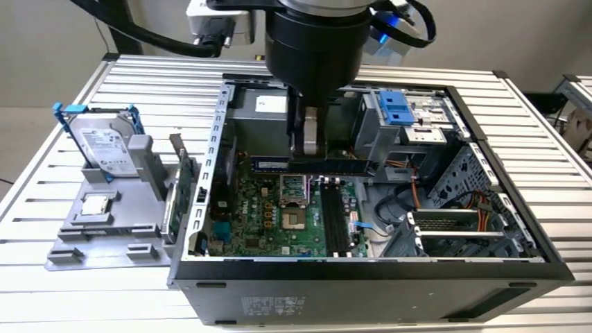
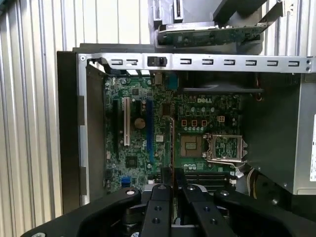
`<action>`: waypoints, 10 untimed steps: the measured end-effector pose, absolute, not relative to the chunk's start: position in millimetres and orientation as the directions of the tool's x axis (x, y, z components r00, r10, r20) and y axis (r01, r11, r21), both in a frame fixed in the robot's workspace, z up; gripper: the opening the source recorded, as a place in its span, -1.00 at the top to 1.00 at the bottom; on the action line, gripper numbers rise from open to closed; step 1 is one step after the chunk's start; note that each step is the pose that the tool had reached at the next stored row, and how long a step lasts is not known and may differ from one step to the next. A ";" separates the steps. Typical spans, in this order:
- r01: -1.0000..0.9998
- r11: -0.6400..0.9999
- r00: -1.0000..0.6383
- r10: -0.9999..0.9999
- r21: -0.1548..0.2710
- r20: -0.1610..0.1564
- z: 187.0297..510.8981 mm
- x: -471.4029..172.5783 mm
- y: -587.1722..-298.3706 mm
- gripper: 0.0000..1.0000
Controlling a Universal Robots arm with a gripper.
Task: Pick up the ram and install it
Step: 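Pick up the ram and move it above insertion slot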
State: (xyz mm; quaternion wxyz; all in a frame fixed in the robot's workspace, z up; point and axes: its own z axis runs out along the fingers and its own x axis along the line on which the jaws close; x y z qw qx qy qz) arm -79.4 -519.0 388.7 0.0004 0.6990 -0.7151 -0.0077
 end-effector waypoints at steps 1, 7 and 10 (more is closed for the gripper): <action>-1.000 0.023 -0.023 -1.000 0.012 -0.010 388.7 -75.7 -519.0 1.00; -1.000 0.023 -0.023 -1.000 0.012 -0.010 388.7 -55.0 -519.0 1.00; -1.000 0.023 -0.023 -1.000 0.012 -0.010 388.7 -45.7 -519.0 1.00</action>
